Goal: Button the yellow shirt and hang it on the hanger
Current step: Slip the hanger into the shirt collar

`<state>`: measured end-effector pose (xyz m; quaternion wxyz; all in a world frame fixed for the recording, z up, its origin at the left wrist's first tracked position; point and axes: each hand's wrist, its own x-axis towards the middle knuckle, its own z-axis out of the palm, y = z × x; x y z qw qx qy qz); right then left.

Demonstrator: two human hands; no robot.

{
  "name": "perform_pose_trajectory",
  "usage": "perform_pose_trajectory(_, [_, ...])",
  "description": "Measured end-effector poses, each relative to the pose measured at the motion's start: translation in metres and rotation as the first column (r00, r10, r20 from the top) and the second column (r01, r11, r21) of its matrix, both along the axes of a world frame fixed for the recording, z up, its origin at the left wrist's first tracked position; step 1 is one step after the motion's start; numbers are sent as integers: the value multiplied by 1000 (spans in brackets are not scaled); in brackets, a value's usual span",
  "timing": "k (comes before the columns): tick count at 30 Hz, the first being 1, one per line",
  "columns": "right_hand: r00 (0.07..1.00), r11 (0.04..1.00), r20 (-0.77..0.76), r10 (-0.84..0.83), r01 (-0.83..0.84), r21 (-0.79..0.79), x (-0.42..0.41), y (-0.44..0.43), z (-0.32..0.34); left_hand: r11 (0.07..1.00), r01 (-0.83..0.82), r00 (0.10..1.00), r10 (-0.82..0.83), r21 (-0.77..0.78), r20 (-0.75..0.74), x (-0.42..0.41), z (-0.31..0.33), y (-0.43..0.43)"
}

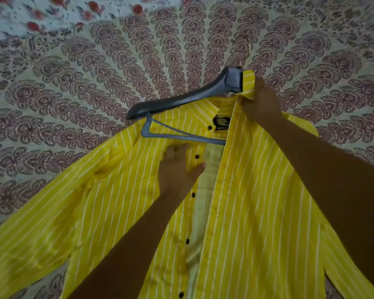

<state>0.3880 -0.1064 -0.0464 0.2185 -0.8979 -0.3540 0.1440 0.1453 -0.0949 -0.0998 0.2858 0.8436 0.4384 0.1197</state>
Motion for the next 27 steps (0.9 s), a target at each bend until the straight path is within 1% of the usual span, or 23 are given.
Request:
perform_pose_trajectory(1, [1000, 1000, -10, 12, -13, -12, 0, 0, 1, 999, 13, 991, -8, 40, -134, 9, -4, 2])
perform_pose_trajectory(2, [1000, 1000, -15, 21, -21, -21, 0, -1, 4, 997, 17, 972, 1, 76, -234, 16, -6, 3])
perform_pose_trajectory(3, [1000, 999, -18, 25, -25, -26, 0, -1, 6, 993, 10, 959, 25, 119, -284, 24, -7, 5])
perform_pose_trajectory(4, [999, 999, -23, 27, -27, -31, -1, -2, 8, 989, -21, 961, 59, 143, -269, 30, -5, 7])
perform_pose_trajectory(5, [999, 999, -28, 27, -28, -33, -1, -2, 9, 990, -64, 973, 89, 122, -215, 35, -5, 12])
perform_pose_trajectory(7, [999, 999, -40, 27, -29, -44, -2, -2, 11, 980, -198, 974, 195, -18, -117, 42, -2, 27])
perform_pose_trajectory(8, [999, 999, -46, 28, -30, -44, -3, -2, 12, 950, -291, 956, 284, -110, -73, 42, 3, 35])
perform_pose_trajectory(9, [998, 999, -47, 31, -33, -37, -3, -1, 12, 896, -383, 920, 392, -224, -3, 39, 2, 48])
perform_pose_trajectory(10, [998, 999, -48, 32, -34, -40, -4, -3, 12, 818, -437, 864, 497, -374, 78, 34, 4, 57])
perform_pose_trajectory(11, [998, 998, -46, 33, -35, -45, -4, -3, 13, 719, -433, 797, 587, -544, 142, 26, 7, 66])
perform_pose_trajectory(12, [998, 998, -40, 38, -40, -52, -5, -4, 13, 637, -400, 759, 634, -659, 152, 18, 10, 74])
perform_pose_trajectory(13, [998, 998, -39, 42, -44, -50, -6, -5, 13, 594, -368, 753, 642, -715, 146, 10, 20, 80])
perform_pose_trajectory(14, [998, 998, -41, 50, -52, -44, -6, -5, 14, 578, -340, 749, 643, -742, 157, 3, 24, 87])
perform_pose_trajectory(15, [997, 998, -46, 57, -59, -37, -6, -6, 13, 558, -350, 723, 672, -753, 161, -2, 29, 94])
perform_pose_trajectory(17, [997, 998, -44, 58, -60, -37, -6, -6, 13, 510, -363, 634, 748, -780, 194, -10, 43, 108])
perform_pose_trajectory(19, [997, 997, -32, 64, -65, -42, -7, -5, 12, 487, -334, 586, 778, -807, 227, -15, 53, 122])
perform_pose_trajectory(21, [996, 996, -32, 78, -80, -45, -8, -4, 9, 432, -287, 568, 795, -855, 212, -15, 63, 132])
perform_pose_trajectory(22, [996, 995, -36, 83, -85, -47, -8, -4, 7, 421, -292, 590, 786, -859, 185, -15, 65, 136])
perform_pose_trajectory(23, [996, 995, -38, 84, -85, -49, -9, -4, 5, 455, -310, 624, 760, -835, 183, -16, 67, 139])
perform_pose_trajectory(24, [996, 995, -38, 82, -84, -56, -10, -4, 4, 511, -343, 643, 739, -788, 200, -14, 71, 140])
perform_pose_trajectory(25, [996, 994, -32, 85, -87, -62, -10, -3, 3, 595, -382, 673, 703, -707, 228, -12, 76, 142])
perform_pose_trajectory(27, [995, 992, -5, 100, -100, -80, -11, -2, 1, 763, -444, 744, 606, -470, 281, -10, 85, 142])
